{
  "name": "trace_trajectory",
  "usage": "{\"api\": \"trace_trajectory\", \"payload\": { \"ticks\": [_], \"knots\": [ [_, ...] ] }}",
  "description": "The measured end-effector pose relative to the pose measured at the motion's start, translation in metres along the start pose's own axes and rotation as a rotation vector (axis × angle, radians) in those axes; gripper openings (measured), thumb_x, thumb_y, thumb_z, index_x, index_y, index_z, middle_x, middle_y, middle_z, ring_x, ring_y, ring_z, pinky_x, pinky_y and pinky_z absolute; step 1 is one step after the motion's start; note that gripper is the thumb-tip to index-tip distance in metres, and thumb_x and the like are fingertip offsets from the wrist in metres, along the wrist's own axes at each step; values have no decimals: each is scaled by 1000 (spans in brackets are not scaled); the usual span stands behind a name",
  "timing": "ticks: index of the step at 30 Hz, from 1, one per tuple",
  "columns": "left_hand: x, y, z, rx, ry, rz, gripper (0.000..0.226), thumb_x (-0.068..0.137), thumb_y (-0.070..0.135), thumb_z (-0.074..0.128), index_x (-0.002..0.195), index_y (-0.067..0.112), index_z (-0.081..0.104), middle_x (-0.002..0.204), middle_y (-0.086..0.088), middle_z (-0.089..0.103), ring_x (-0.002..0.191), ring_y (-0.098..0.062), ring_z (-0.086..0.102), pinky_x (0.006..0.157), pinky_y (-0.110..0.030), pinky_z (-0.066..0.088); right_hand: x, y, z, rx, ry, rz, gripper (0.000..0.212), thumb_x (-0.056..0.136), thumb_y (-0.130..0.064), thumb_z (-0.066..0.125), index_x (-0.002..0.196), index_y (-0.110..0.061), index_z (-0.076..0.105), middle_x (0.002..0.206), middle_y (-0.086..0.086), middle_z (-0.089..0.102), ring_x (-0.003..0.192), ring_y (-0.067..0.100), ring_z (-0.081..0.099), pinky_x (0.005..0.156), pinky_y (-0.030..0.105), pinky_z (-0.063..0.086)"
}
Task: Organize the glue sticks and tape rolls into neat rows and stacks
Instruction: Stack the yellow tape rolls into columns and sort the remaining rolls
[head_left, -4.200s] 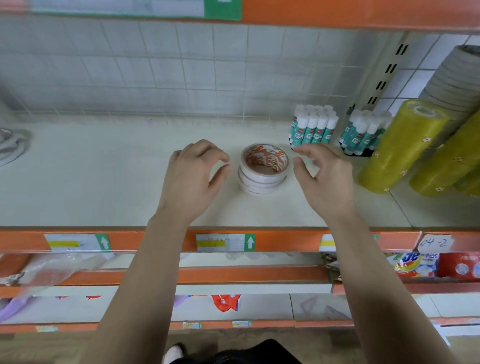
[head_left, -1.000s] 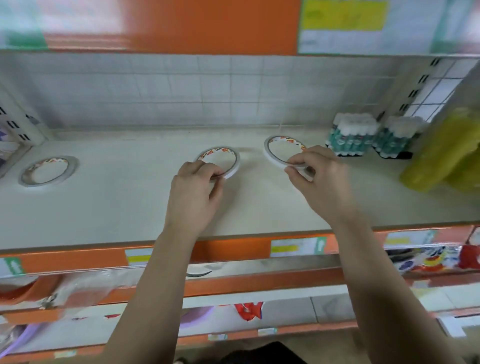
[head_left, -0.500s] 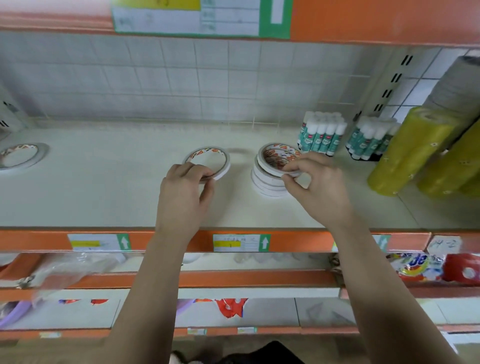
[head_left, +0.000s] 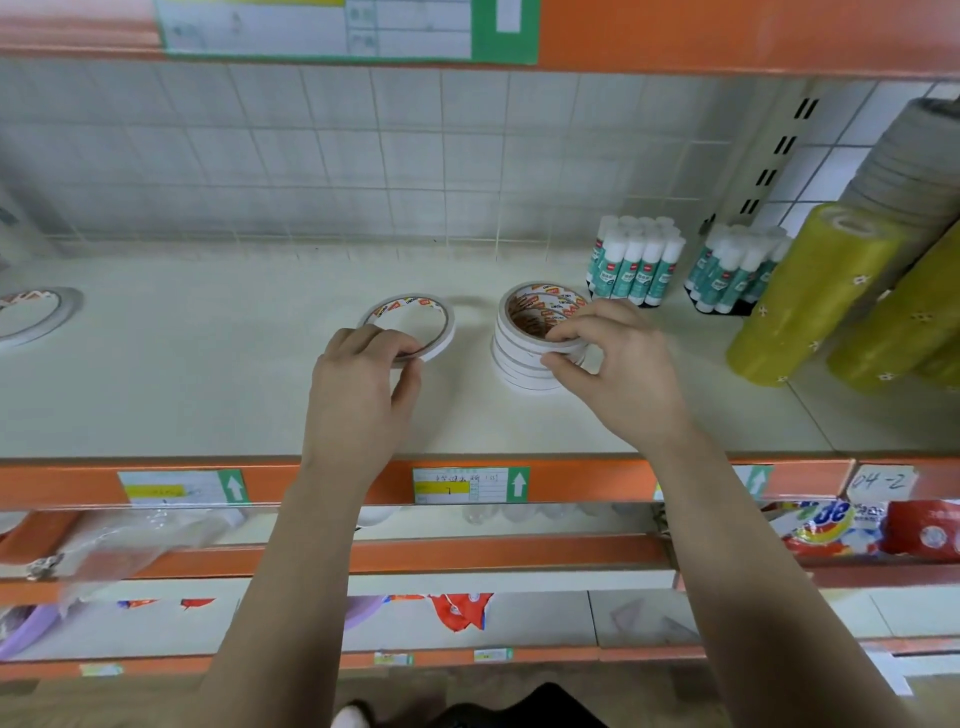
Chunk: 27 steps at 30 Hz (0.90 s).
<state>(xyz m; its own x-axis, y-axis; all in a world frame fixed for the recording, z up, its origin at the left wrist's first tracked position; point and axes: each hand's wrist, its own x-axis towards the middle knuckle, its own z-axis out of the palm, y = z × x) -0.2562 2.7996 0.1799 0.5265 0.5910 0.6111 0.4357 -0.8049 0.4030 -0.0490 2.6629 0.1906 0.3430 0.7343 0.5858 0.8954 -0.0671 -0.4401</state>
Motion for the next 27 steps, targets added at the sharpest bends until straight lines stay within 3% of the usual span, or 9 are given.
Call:
{"api": "trace_trajectory", "payload": {
  "ticks": [10, 16, 20, 27],
  "knots": [
    [-1, 4, -2, -7, 4, 7, 13, 82, 12, 60, 90, 8, 69, 84, -6, 69, 81, -32, 57, 71, -38, 48, -1, -1, -1, -1, -10, 3, 16, 77, -13, 77, 92, -8, 75, 92, 3, 67, 93, 25, 60, 79, 28, 44],
    [-2, 7, -4, -7, 10, 16, 14, 82, 12, 60, 91, 7, 70, 85, -7, 69, 82, -32, 58, 73, -38, 48, -2, 0, 1, -11, 8, -14, 19, 77, -16, 75, 94, -7, 75, 94, 5, 68, 94, 25, 60, 82, 21, 41],
    [1, 15, -5, -36, 27, 33, 14, 84, 12, 60, 93, 7, 70, 87, -6, 69, 83, -31, 58, 76, -32, 43, -6, 3, -4, 51, 21, 7, 28, 79, -20, 74, 104, -7, 75, 105, 6, 68, 101, 18, 59, 92, 11, 39],
    [23, 53, 9, -151, -33, 137, 16, 87, 13, 61, 99, 7, 70, 94, -5, 68, 91, -28, 60, 83, -30, 44, -16, 25, -24, 2, 111, 53, 21, 85, -10, 69, 106, -9, 73, 106, 6, 68, 100, 22, 63, 84, 37, 53]
  ]
}}
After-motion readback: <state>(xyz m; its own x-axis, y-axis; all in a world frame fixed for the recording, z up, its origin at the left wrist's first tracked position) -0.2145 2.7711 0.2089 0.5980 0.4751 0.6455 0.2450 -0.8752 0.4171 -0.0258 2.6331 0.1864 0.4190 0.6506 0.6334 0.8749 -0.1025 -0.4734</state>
